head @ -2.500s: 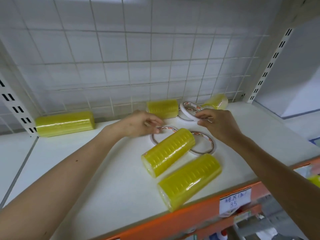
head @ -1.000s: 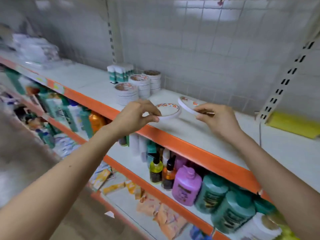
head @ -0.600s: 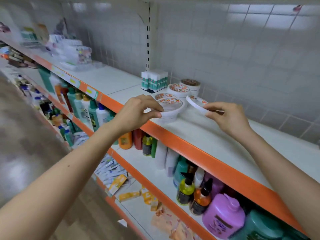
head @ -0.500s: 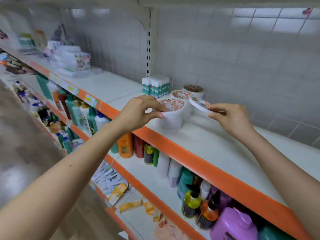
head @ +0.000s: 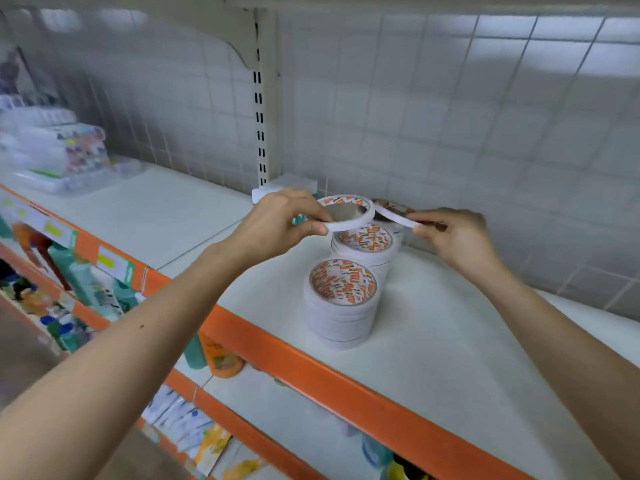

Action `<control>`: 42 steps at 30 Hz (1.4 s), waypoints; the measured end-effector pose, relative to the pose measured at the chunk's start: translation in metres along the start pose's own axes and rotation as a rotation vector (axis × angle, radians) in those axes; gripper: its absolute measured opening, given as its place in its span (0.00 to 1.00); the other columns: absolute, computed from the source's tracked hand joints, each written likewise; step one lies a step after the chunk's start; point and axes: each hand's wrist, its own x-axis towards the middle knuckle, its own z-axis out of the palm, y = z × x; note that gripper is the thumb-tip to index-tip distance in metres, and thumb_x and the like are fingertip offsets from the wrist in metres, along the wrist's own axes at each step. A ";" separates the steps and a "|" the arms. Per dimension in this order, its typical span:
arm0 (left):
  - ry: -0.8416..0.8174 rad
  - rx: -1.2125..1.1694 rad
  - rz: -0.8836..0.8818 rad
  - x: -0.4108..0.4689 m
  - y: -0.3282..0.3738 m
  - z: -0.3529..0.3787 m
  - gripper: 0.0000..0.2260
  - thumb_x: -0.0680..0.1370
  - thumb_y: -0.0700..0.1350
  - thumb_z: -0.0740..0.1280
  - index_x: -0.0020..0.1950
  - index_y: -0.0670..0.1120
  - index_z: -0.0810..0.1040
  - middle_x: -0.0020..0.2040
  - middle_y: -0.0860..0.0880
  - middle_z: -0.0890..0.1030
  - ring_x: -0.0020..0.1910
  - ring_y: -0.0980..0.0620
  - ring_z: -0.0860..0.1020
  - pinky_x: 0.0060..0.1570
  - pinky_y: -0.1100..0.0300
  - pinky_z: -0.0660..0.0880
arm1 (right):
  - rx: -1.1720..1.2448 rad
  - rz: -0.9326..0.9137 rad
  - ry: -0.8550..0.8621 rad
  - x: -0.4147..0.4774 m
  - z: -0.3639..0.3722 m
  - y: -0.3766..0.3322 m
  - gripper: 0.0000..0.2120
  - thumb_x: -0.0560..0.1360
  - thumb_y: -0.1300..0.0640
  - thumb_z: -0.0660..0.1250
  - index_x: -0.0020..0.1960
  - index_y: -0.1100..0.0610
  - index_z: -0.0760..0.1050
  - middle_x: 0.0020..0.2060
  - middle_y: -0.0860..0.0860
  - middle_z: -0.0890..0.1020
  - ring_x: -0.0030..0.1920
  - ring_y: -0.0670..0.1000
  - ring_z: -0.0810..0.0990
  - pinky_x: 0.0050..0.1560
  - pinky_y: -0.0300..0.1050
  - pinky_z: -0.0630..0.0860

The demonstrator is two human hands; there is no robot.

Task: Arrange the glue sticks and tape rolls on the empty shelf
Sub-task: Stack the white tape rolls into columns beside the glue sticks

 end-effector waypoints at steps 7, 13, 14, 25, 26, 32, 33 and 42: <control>-0.044 -0.056 0.041 0.031 -0.043 0.009 0.10 0.70 0.46 0.68 0.44 0.41 0.84 0.43 0.45 0.82 0.44 0.57 0.73 0.46 0.76 0.64 | -0.142 0.037 -0.066 0.035 0.025 0.001 0.12 0.72 0.62 0.67 0.56 0.58 0.79 0.57 0.55 0.80 0.59 0.52 0.77 0.49 0.27 0.60; -0.088 -0.100 0.109 0.049 -0.065 0.013 0.10 0.70 0.47 0.68 0.45 0.42 0.84 0.43 0.47 0.83 0.45 0.56 0.73 0.45 0.76 0.64 | -0.165 0.101 -0.082 0.046 0.038 0.000 0.12 0.72 0.62 0.67 0.55 0.56 0.80 0.55 0.53 0.81 0.59 0.52 0.76 0.53 0.29 0.61; -0.094 -0.101 0.127 0.051 -0.066 0.016 0.09 0.70 0.46 0.68 0.45 0.42 0.84 0.43 0.46 0.83 0.44 0.56 0.73 0.45 0.76 0.64 | -0.179 0.103 -0.094 0.046 0.039 -0.001 0.12 0.72 0.62 0.67 0.55 0.55 0.80 0.55 0.52 0.81 0.59 0.51 0.76 0.51 0.28 0.60; -0.155 -0.174 0.225 0.054 -0.064 0.026 0.10 0.70 0.47 0.69 0.46 0.43 0.84 0.43 0.46 0.83 0.45 0.55 0.74 0.46 0.63 0.69 | -0.277 0.065 -0.122 0.039 0.043 -0.011 0.12 0.74 0.60 0.66 0.56 0.56 0.79 0.55 0.54 0.81 0.55 0.52 0.77 0.46 0.28 0.59; -0.163 -0.187 0.227 0.053 -0.063 0.026 0.10 0.70 0.47 0.68 0.46 0.43 0.84 0.43 0.46 0.82 0.45 0.55 0.74 0.46 0.64 0.69 | -0.271 0.073 -0.125 0.039 0.042 -0.012 0.13 0.74 0.60 0.66 0.57 0.56 0.78 0.55 0.54 0.81 0.56 0.52 0.77 0.48 0.28 0.60; -0.220 -0.230 0.262 0.043 -0.052 0.032 0.13 0.70 0.51 0.68 0.48 0.45 0.84 0.44 0.48 0.82 0.45 0.58 0.74 0.48 0.63 0.70 | -0.182 0.130 -0.045 0.026 0.034 -0.011 0.16 0.73 0.63 0.65 0.60 0.56 0.76 0.59 0.54 0.79 0.58 0.57 0.76 0.63 0.43 0.68; -0.228 -0.236 0.275 0.042 -0.049 0.033 0.14 0.70 0.53 0.68 0.47 0.45 0.84 0.44 0.49 0.82 0.45 0.58 0.74 0.48 0.63 0.70 | -0.168 0.141 -0.041 0.022 0.031 -0.011 0.15 0.73 0.64 0.65 0.59 0.56 0.77 0.58 0.54 0.79 0.57 0.57 0.76 0.63 0.45 0.69; -0.315 -0.198 0.277 0.037 -0.034 0.037 0.10 0.70 0.50 0.71 0.48 0.47 0.84 0.46 0.51 0.82 0.47 0.52 0.76 0.50 0.54 0.74 | -0.095 0.186 -0.065 -0.005 0.025 -0.015 0.14 0.73 0.64 0.66 0.58 0.59 0.77 0.57 0.55 0.80 0.55 0.50 0.78 0.53 0.25 0.67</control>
